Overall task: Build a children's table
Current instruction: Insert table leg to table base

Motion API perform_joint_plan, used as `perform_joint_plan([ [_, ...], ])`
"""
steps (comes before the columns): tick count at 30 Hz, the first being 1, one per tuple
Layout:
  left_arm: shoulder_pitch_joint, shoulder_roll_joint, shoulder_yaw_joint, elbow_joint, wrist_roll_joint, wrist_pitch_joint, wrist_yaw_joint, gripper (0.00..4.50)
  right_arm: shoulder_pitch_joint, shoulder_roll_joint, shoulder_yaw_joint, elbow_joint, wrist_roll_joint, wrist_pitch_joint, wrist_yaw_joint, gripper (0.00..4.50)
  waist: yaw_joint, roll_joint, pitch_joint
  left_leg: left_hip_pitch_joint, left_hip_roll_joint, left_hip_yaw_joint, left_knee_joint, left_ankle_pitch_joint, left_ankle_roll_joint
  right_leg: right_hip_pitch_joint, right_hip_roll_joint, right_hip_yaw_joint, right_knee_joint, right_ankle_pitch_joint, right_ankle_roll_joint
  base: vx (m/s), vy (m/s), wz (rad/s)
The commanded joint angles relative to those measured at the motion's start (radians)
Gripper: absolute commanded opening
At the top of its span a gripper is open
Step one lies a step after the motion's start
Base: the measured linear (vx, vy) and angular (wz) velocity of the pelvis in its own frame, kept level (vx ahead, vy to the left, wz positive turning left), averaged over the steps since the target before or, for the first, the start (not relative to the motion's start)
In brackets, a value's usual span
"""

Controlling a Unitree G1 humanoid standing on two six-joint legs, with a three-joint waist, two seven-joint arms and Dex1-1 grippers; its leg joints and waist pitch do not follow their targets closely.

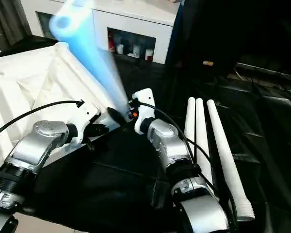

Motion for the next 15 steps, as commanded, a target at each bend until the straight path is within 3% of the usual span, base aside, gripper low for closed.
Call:
perform_joint_plan([
  [1,0.008,-0.004,-0.002,-0.019,-0.016,-0.028,-0.013,0.0,0.02,0.003,0.007,-0.022,0.015,0.014,0.024,3.39,0.009,0.015,-0.062,-0.003,0.007,0.016,-0.062,0.005,0.059,0.082,-0.057,0.032,-0.039,0.056,-0.266,0.0,0.0,0.0],
  [15,0.011,0.023,-0.033,-0.016,-0.004,-0.053,-0.065,0.0,0.025,-0.005,-0.013,-0.036,0.02,0.027,0.049,2.58,0.014,0.02,-0.063,0.0,0.006,0.016,-0.06,0.007,0.053,0.083,-0.056,0.031,-0.036,0.072,-0.271,0.0,0.0,0.0],
])
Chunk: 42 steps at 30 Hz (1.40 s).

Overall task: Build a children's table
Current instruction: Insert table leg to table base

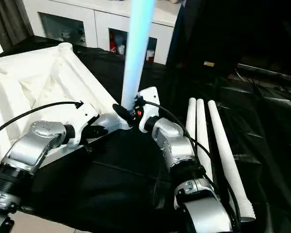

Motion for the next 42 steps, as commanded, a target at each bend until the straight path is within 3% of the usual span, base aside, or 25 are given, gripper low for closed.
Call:
perform_joint_plan([
  [1,0.006,-0.007,-0.018,-0.017,-0.003,-0.024,-0.018,0.0,0.005,0.004,0.005,-0.002,0.019,0.025,0.021,2.53,0.009,0.021,-0.063,0.0,0.006,0.016,-0.062,0.008,0.05,0.082,-0.056,0.031,-0.037,0.073,-0.271,0.0,0.0,0.0],
  [5,0.015,0.004,-0.028,-0.029,-0.003,-0.022,-0.039,0.0,-0.003,0.005,-0.008,0.004,0.029,0.032,0.018,2.29,0.01,0.021,-0.064,0.0,0.006,0.015,-0.062,0.008,0.048,0.083,-0.056,0.031,-0.037,0.077,-0.273,0.0,0.0,0.0],
  [6,0.019,0.01,-0.036,-0.034,-0.002,-0.022,-0.051,0.0,-0.008,0.005,-0.013,0.008,0.035,0.038,0.019,2.22,0.011,0.026,-0.064,0.001,0.005,0.015,-0.061,0.009,0.047,0.083,-0.056,0.031,-0.036,0.08,-0.273,0.0,0.0,0.0],
  [7,0.022,0.014,-0.042,-0.037,0.0,-0.025,-0.062,0.0,-0.012,0.004,-0.018,0.012,0.037,0.041,0.02,2.19,0.01,0.021,-0.065,0.0,0.006,0.015,-0.061,0.013,0.048,0.084,-0.056,0.03,-0.035,0.089,-0.274,0.0,0.0,0.0],
  [14,0.023,0.031,-0.058,-0.037,-0.004,-0.056,-0.106,0.0,-0.024,0.003,-0.038,0.015,0.044,0.055,0.027,1.99,0.014,0.025,-0.066,0.002,0.005,0.016,-0.06,0.019,0.046,0.084,-0.055,0.03,-0.033,0.102,-0.279,0.0,0.0,0.0],
  [19,0.024,0.062,-0.082,-0.024,0.005,-0.097,-0.162,0.0,-0.018,-0.009,-0.045,-0.011,0.06,0.08,0.051,1.95,0.018,0.018,-0.066,0.003,0.005,0.016,-0.06,0.023,0.049,0.084,-0.055,0.029,-0.032,0.096,-0.274,0.0,0.0,0.0],
  [26,0.039,0.079,-0.094,-0.022,0.01,-0.13,-0.188,0.0,-0.013,-0.021,-0.056,-0.027,0.068,0.1,0.064,1.91,0.023,0.019,-0.064,0.003,0.006,0.017,-0.061,0.004,0.036,0.083,-0.057,0.031,-0.034,0.063,-0.265,0.0,0.0,0.0],
  [31,0.049,0.089,-0.104,-0.025,0.001,-0.234,-0.235,0.0,-0.018,-0.019,-0.078,-0.04,0.089,0.111,0.063,1.91,0.024,0.021,-0.064,0.003,0.006,0.016,-0.062,-0.009,0.027,0.082,-0.057,0.031,-0.035,0.044,-0.252,0.0,0.0,0.0],
  [34,0.062,0.098,-0.11,-0.046,-0.012,-0.317,-0.276,0.0,-0.01,-0.033,-0.086,-0.091,0.11,0.131,0.069,1.9,0.034,0.023,-0.065,0.013,0.006,0.021,-0.061,-0.005,0.035,0.074,-0.053,0.031,-0.033,0.069,-0.259,0.0,0.0,0.0],
  [37,0.076,0.096,-0.1,-0.08,-0.039,-0.304,-0.291,0.0,0.012,-0.049,-0.098,-0.166,0.134,0.17,0.072,1.89,0.046,0.026,-0.061,0.013,0.008,0.021,-0.064,-0.028,0.021,0.074,-0.053,0.03,-0.035,0.044,-0.245,0.0,0.0,0.0],
  [42,0.097,0.104,-0.095,-0.099,-0.05,-0.329,-0.317,0.0,0.061,-0.076,-0.096,-0.28,0.156,0.231,0.08,1.89,0.048,0.022,-0.059,0.007,0.006,0.02,-0.068,-0.064,-0.001,0.078,-0.056,0.031,-0.04,-0.028,-0.214,0.0,0.0,0.0],
])
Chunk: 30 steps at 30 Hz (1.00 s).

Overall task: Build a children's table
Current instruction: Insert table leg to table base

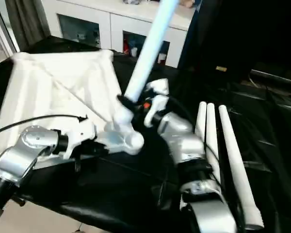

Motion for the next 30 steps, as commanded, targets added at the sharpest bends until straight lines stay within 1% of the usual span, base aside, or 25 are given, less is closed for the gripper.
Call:
perform_joint_plan([
  [1,0.014,-0.013,-0.001,-0.041,-0.041,-0.047,-0.015,0.0,0.034,-0.017,-0.015,-0.069,0.018,0.037,0.008,1.89,-0.003,0.02,-0.059,0.0,0.007,0.015,-0.071,-0.084,0.001,0.074,-0.052,0.033,-0.054,-0.054,-0.201,0.0,0.0,0.0],
  [2,0.014,-0.013,-0.001,-0.041,-0.041,-0.047,-0.015,0.0,0.034,-0.017,-0.015,-0.069,0.018,0.037,0.008,1.89,-0.003,0.018,-0.058,-0.002,0.006,0.013,-0.072,-0.088,-0.001,0.075,-0.052,0.034,-0.055,-0.069,-0.194,0.0,0.0,0.0],
  [3,0.021,-0.011,0.004,-0.043,-0.041,-0.054,-0.013,0.0,0.058,-0.025,-0.01,-0.112,0.026,0.062,0.01,1.89,-0.004,0.019,-0.059,-0.004,0.007,0.012,-0.073,-0.101,-0.008,0.075,-0.054,0.034,-0.059,-0.108,-0.184,0.0,0.0,0.0],
  [4,0.023,-0.011,0.006,-0.042,-0.04,-0.059,-0.012,0.0,0.067,-0.029,-0.007,-0.129,0.03,0.072,0.011,1.89,-0.003,0.018,-0.058,-0.003,0.007,0.013,-0.072,-0.105,-0.008,0.073,-0.053,0.034,-0.06,-0.116,-0.18,0.0,0.0,0.0],
  [5,0.026,-0.011,0.009,-0.044,-0.039,-0.06,-0.008,0.45,0.078,-0.033,-0.004,-0.149,0.034,0.085,0.01,1.89,-0.006,0.018,-0.058,-0.004,0.007,0.012,-0.073,-0.108,-0.009,0.073,-0.053,0.034,-0.061,-0.131,-0.177,0.0,0.0,0.0],
  [6,0.028,-0.011,0.013,-0.045,-0.04,-0.061,-0.006,0.57,0.088,-0.037,-0.001,-0.166,0.037,0.096,0.011,1.89,-0.005,0.017,-0.058,-0.004,0.006,0.012,-0.073,-0.107,-0.009,0.073,-0.052,0.034,-0.062,-0.136,-0.173,0.0,0.0,0.0],
  [7,0.032,-0.01,0.022,-0.049,-0.048,-0.053,-0.007,0.57,0.102,-0.044,0.003,-0.189,0.04,0.11,0.012,1.89,-0.005,0.021,-0.058,-0.004,0.007,0.011,-0.072,-0.104,-0.009,0.071,-0.052,0.035,-0.061,-0.135,-0.172,0.0,0.0,0.0],
  [8,0.033,-0.008,0.024,-0.052,-0.051,-0.05,-0.01,0.57,0.107,-0.046,0.004,-0.196,0.04,0.115,0.012,1.89,-0.004,0.021,-0.06,-0.004,0.007,0.012,-0.071,-0.097,-0.011,0.071,-0.052,0.034,-0.059,-0.122,-0.175,0.0,0.0,0.0],
  [9,0.04,0.001,0.035,-0.065,-0.063,-0.039,-0.021,0.76,0.126,-0.057,0.01,-0.225,0.043,0.134,0.013,1.89,-0.004,0.023,-0.06,-0.003,0.007,0.012,-0.071,-0.089,-0.01,0.07,-0.05,0.033,-0.056,-0.097,-0.18,0.0,0.0,0.0],
  [10,0.044,0.007,0.044,-0.074,-0.072,-0.032,-0.028,0.91,0.138,-0.064,0.013,-0.245,0.048,0.148,0.013,1.89,-0.006,0.025,-0.06,-0.005,0.007,0.011,-0.071,-0.086,-0.009,0.071,-0.05,0.033,-0.055,-0.086,-0.182,0.0,0.0,0.0],
  [11,0.047,0.01,0.049,-0.079,-0.077,-0.028,-0.033,0.98,0.146,-0.068,0.016,-0.258,0.051,0.158,0.012,1.89,-0.007,0.022,-0.06,-0.005,0.007,0.011,-0.071,-0.08,-0.007,0.072,-0.048,0.032,-0.054,-0.071,-0.184,0.0,0.0,0.0],
  [12,0.05,0.014,0.058,-0.085,-0.083,-0.029,-0.034,1.01,0.154,-0.074,0.018,-0.276,0.053,0.17,0.01,1.89,-0.008,0.024,-0.061,-0.004,0.005,0.012,-0.07,-0.078,-0.006,0.072,-0.047,0.032,-0.055,-0.063,-0.187,0.0,0.0,0.0],
  [13,0.052,0.016,0.063,-0.088,-0.086,-0.03,-0.035,1.04,0.159,-0.077,0.02,-0.288,0.054,0.178,0.009,1.89,-0.008,0.022,-0.06,-0.007,0.005,0.012,-0.07,-0.082,-0.006,0.073,-0.048,0.033,-0.055,-0.068,-0.188,0.0,0.0,0.0],
  [14,0.052,0.016,0.064,-0.088,-0.086,-0.031,-0.035,1.12,0.16,-0.077,0.02,-0.289,0.054,0.179,0.009,1.89,-0.007,0.022,-0.06,-0.006,0.005,0.012,-0.07,-0.085,-0.007,0.073,-0.048,0.033,-0.056,-0.074,-0.187,0.0,0.0,0.0],
  [15,0.06,0.024,0.077,-0.109,-0.102,-0.016,-0.043,1.24,0.171,-0.088,0.023,-0.321,0.056,0.207,0.01,1.89,-0.008,0.026,-0.059,-0.006,0.005,0.012,-0.07,-0.09,-0.009,0.072,-0.047,0.033,-0.057,-0.083,-0.185,0.0,0.0,0.0],
  [16,0.064,0.027,0.081,-0.118,-0.111,-0.007,-0.047,1.35,0.175,-0.092,0.024,-0.333,0.057,0.217,0.01,1.89,-0.008,0.027,-0.059,-0.005,0.006,0.011,-0.07,-0.093,-0.011,0.073,-0.047,0.033,-0.057,-0.086,-0.184,0.0,0.0,0.0],
  [17,0.064,0.027,0.081,-0.118,-0.111,-0.007,-0.047,1.35,0.175,-0.092,0.024,-0.333,0.057,0.217,0.01,1.89,-0.009,0.025,-0.059,-0.006,0.005,0.012,-0.071,-0.101,-0.014,0.073,-0.047,0.033,-0.058,-0.101,-0.18,0.0,0.0,0.0],
  [18,0.068,0.028,0.087,-0.132,-0.122,0.009,-0.048,1.45,0.178,-0.097,0.026,-0.344,0.058,0.227,0.012,1.89,-0.011,0.024,-0.058,-0.005,0.005,0.012,-0.071,-0.11,-0.016,0.071,-0.047,0.033,-0.06,-0.119,-0.178,0.0,0.0,0.0],
  [19,0.075,0.031,0.092,-0.155,-0.14,0.036,-0.048,1.45,0.183,-0.107,0.031,-0.362,0.064,0.242,0.009,1.89,-0.011,0.023,-0.057,-0.005,0.006,0.011,-0.071,-0.114,-0.017,0.072,-0.048,0.033,-0.06,-0.134,-0.175,0.0,0.0,0.0],
  [21,0.079,0.033,0.092,-0.167,-0.144,0.051,-0.048,1.73,0.184,-0.111,0.032,-0.367,0.066,0.247,0.009,1.89,-0.011,0.024,-0.057,-0.004,0.007,0.012,-0.071,-0.114,-0.017,0.069,-0.047,0.033,-0.06,-0.138,-0.173,0.0,0.0,0.0],
  [23,0.091,0.033,0.083,-0.198,-0.156,0.095,-0.052,1.8,0.188,-0.117,0.037,-0.384,0.069,0.263,0.005,1.89,-0.012,0.025,-0.057,-0.004,0.007,0.012,-0.071,-0.11,-0.018,0.069,-0.046,0.033,-0.06,-0.132,-0.175,0.0,0.0,0.0],
  [25,0.092,0.029,0.079,-0.202,-0.152,0.104,-0.045,2.03,0.189,-0.119,0.039,-0.387,0.069,0.267,0.005,1.89,-0.013,0.021,-0.057,-0.005,0.006,0.013,-0.071,-0.109,-0.016,0.069,-0.045,0.033,-0.061,-0.131,-0.175,0.0,0.0,0.0],
  [27,0.088,0.022,0.065,-0.196,-0.12,0.104,-0.018,2.19,0.196,-0.126,0.051,-0.404,0.061,0.282,0.003,1.89,-0.011,0.02,-0.057,-0.006,0.005,0.012,-0.07,-0.101,-0.013,0.071,-0.045,0.033,-0.061,-0.129,-0.17,0.0,0.0,0.0],
  [29,0.088,0.022,0.064,-0.196,-0.117,0.104,-0.017,2.38,0.197,-0.126,0.052,-0.406,0.06,0.282,0.003,1.89,-0.01,0.02,-0.057,-0.007,0.005,0.012,-0.069,-0.093,-0.011,0.072,-0.045,0.033,-0.06,-0.121,-0.164,0.0,0.0,0.0],
  [30,0.072,0.008,0.054,-0.171,-0.079,0.114,0.037,2.47,0.209,-0.126,0.062,-0.426,0.055,0.292,-0.005,1.89,-0.011,0.019,-0.057,-0.007,0.006,0.012,-0.069,-0.093,-0.01,0.071,-0.045,0.033,-0.061,-0.124,-0.161,0.0,0.0,0.0],
])
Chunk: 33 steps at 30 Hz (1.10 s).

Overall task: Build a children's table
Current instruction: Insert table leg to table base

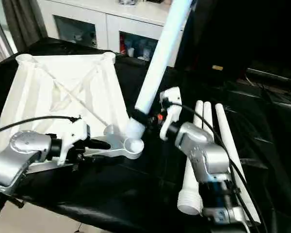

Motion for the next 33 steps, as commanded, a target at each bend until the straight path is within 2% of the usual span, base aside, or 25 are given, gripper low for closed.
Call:
perform_joint_plan([
  [1,-0.025,-0.011,-0.025,0.018,0.045,0.011,0.048,2.52,0.007,-0.009,0.007,-0.042,0.0,0.018,-0.013,1.89,-0.004,0.016,-0.059,-0.006,0.005,0.012,-0.069,-0.095,-0.006,0.071,-0.048,0.033,-0.064,-0.128,-0.159,0.0,0.0,0.0],
  [5,-0.034,-0.01,-0.041,0.034,0.071,0.021,0.074,2.53,0.024,-0.006,0.022,-0.062,-0.004,0.024,-0.024,1.89,-0.003,0.019,-0.061,-0.007,0.004,0.01,-0.068,-0.091,-0.009,0.072,-0.048,0.034,-0.065,-0.136,-0.149,0.0,0.0,0.0],
  [11,-0.049,-0.018,-0.039,0.058,0.071,0.042,0.075,2.53,0.038,-0.006,0.034,-0.08,-0.008,0.03,-0.038,1.89,-0.005,0.024,-0.062,-0.006,0.002,0.01,-0.067,-0.094,-0.015,0.071,-0.046,0.033,-0.063,-0.114,-0.161,0.0,0.0,0.0],
  [13,-0.05,-0.018,-0.039,0.06,0.073,0.042,0.075,2.17,0.04,-0.006,0.035,-0.082,-0.008,0.03,-0.04,1.88,-0.004,0.023,-0.062,-0.007,0.003,0.01,-0.067,-0.097,-0.014,0.073,-0.047,0.033,-0.063,-0.113,-0.164,0.0,0.0,0.0],
  [15,-0.054,-0.018,-0.041,0.067,0.069,0.055,0.075,2.14,0.043,-0.006,0.035,-0.087,-0.007,0.034,-0.049,1.88,-0.004,0.027,-0.062,-0.005,0.003,0.01,-0.067,-0.099,-0.015,0.071,-0.046,0.033,-0.063,-0.109,-0.167,0.0,0.0,0.0],
  [18,-0.053,-0.015,-0.042,0.059,0.056,0.066,0.064,1.74,0.04,-0.004,0.026,-0.088,0.004,0.049,-0.06,1.88,-0.003,0.027,-0.062,-0.005,0.003,0.009,-0.067,-0.095,-0.017,0.073,-0.046,0.033,-0.062,-0.095,-0.17,0.0,0.0,0.0],
  [20,-0.05,-0.014,-0.04,0.049,0.047,0.073,0.055,1.68,0.035,0.002,0.009,-0.089,0.03,0.079,-0.072,1.88,-0.004,0.027,-0.062,-0.005,0.003,0.009,-0.067,-0.093,-0.017,0.073,-0.046,0.033,-0.061,-0.09,-0.172,0.0,0.0,0.0],
  [24,-0.048,-0.016,-0.035,0.042,0.038,0.063,0.046,1.25,0.013,0.019,-0.052,-0.085,0.126,0.206,-0.091,1.88,-0.002,0.027,-0.063,-0.005,0.003,0.009,-0.067,-0.098,-0.015,0.073,-0.046,0.033,-0.061,-0.092,-0.178,0.0,0.0,0.0],
  [25,-0.048,-0.016,-0.035,0.042,0.038,0.063,0.046,1.25,0.013,0.019,-0.052,-0.085,0.126,0.206,-0.091,1.88,-0.002,0.027,-0.063,-0.005,0.003,0.009,-0.067,-0.098,-0.015,0.073,-0.046,0.033,-0.061,-0.092,-0.178,0.0,0.0,0.0],
  [26,-0.045,-0.012,-0.036,0.037,0.035,0.065,0.038,1.1,-0.006,0.027,-0.104,-0.074,0.201,0.29,-0.101,1.88,-0.003,0.027,-0.063,-0.004,0.002,0.009,-0.068,-0.095,-0.014,0.075,-0.045,0.033,-0.06,-0.083,-0.182,0.0,0.0,0.0],
  [28,-0.041,-0.006,-0.041,0.032,0.037,0.068,0.032,0.89,-0.023,0.039,-0.155,-0.063,0.271,0.353,-0.115,1.88,-0.002,0.025,-0.064,-0.004,0.003,0.009,-0.067,-0.091,-0.013,0.074,-0.047,0.032,-0.06,-0.086,-0.183,0.0,0.0,0.0],
  [29,-0.041,-0.006,-0.041,0.032,0.037,0.068,0.032,0.82,-0.023,0.039,-0.155,-0.063,0.271,0.353,-0.115,1.88,-0.002,0.025,-0.064,-0.004,0.003,0.009,-0.067,-0.091,-0.013,0.074,-0.047,0.032,-0.06,-0.086,-0.183,0.0,0.0,0.0],
  [30,-0.039,-0.004,-0.043,0.028,0.037,0.072,0.029,0.74,-0.03,0.045,-0.181,-0.06,0.309,0.38,-0.124,1.88,-0.001,0.027,-0.063,-0.003,0.003,0.01,-0.067,-0.092,-0.016,0.072,-0.047,0.032,-0.06,-0.091,-0.182,0.0,0.0,0.0],
  [33,-0.035,-0.001,-0.043,0.022,0.033,0.077,0.025,0.51,-0.038,0.051,-0.208,-0.059,0.348,0.411,-0.137,1.88,0.0,0.027,-0.064,-0.004,0.003,0.01,-0.067,-0.078,-0.018,0.074,-0.048,0.032,-0.059,-0.078,-0.184,0.0,0.0,0.0],
])
